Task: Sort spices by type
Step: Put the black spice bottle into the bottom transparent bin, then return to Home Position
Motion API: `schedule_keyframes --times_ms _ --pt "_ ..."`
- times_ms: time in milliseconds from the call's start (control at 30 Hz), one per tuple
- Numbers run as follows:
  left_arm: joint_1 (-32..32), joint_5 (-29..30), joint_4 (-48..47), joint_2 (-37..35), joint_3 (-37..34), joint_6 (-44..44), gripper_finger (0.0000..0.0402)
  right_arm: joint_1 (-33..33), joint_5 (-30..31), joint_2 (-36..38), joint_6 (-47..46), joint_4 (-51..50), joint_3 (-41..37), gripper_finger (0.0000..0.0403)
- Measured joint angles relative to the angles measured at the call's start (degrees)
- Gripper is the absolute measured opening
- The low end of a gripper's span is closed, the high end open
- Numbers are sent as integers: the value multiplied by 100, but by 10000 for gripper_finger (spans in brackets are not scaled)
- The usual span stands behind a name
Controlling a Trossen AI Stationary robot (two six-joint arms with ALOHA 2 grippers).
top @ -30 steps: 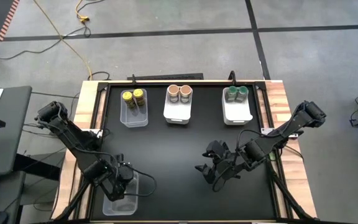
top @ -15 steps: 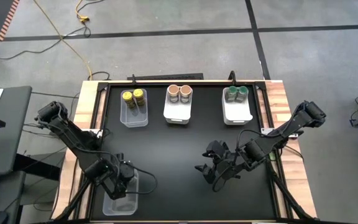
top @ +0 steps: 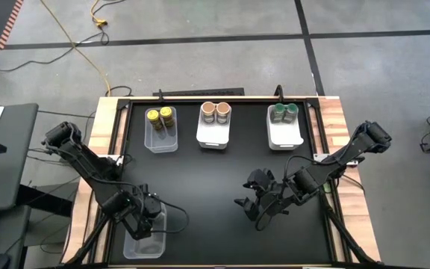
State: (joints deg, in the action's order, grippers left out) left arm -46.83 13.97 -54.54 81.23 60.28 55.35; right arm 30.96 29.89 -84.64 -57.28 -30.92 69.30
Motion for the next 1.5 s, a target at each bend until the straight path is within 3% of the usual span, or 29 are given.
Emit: schedule_keyframes --times_ms 400,667,833,900,1033,1133,1333,1500 --pt "127 -316 -43 -62 30 13 304 0 0 0 179 -31 0 364" --pt "197 -442 -46 -873 41 135 304 0 -1 0 247 -39 0 364" --pt "197 -360 -59 -1461 41 -1015 304 0 -2 0 247 -39 0 364" --pt "197 -241 8 -1622 41 -1229 304 0 -1 0 247 -41 0 364" --pt "417 1031 99 -1837 -26 -1599 304 0 0 0 332 -36 0 364" --pt "1004 1282 660 -2039 -347 -2390 304 -5 0 0 358 -33 0 364" --pt "2497 -122 3359 -2937 -1837 -4451 304 -82 0 0 334 -24 0 364" --pt "3458 -412 4964 -3893 -3106 -5476 304 -156 0 0 334 13 0 364"
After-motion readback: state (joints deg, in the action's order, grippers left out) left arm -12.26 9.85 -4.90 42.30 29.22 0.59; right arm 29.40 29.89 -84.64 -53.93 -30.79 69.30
